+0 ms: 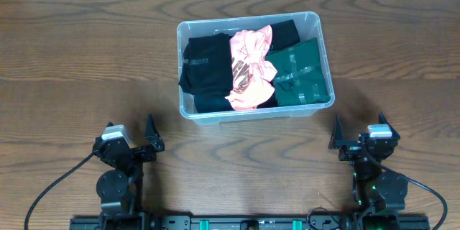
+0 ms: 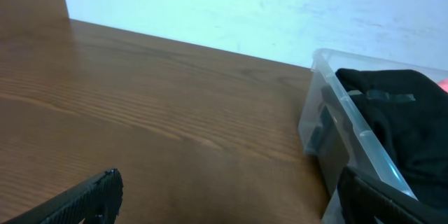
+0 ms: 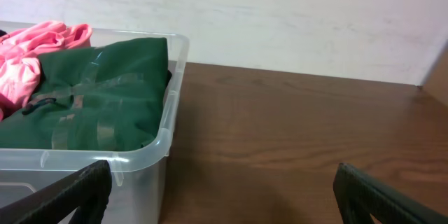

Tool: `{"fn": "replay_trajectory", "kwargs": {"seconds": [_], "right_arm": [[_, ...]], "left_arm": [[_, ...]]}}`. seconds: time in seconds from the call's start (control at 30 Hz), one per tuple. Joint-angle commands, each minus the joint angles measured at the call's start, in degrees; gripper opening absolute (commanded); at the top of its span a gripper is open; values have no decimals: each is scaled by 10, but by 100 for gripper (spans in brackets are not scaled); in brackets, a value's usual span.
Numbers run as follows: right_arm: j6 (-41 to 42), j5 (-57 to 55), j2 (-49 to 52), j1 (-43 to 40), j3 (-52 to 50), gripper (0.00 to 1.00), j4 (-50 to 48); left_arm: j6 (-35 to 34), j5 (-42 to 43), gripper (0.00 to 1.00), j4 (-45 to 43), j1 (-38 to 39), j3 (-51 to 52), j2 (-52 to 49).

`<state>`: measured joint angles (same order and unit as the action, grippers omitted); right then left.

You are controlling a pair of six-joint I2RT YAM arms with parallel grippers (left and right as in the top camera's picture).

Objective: Pack container

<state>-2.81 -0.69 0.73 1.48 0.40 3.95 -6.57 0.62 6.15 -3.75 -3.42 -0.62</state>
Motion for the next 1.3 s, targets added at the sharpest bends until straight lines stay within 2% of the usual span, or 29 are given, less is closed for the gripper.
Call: {"fn": "replay_trajectory", "kwargs": {"seconds": [0.0, 0.33, 0.67, 0.87, 1.27], "right_arm": [[-7, 1, -3, 4, -1, 99, 2], [-7, 1, -3, 4, -1, 99, 2], [-7, 1, -3, 4, -1, 99, 2], [-7, 1, -3, 4, -1, 99, 2], [-7, 1, -3, 4, -1, 99, 2]], "left_arm": [[-11, -13, 98, -9, -3, 19, 3], [-27, -10, 98, -20, -3, 32, -21], [-10, -9, 98, -54, -4, 32, 5], [-10, -9, 98, -19, -4, 32, 5], [-10, -9, 98, -21, -4, 32, 0]]}}
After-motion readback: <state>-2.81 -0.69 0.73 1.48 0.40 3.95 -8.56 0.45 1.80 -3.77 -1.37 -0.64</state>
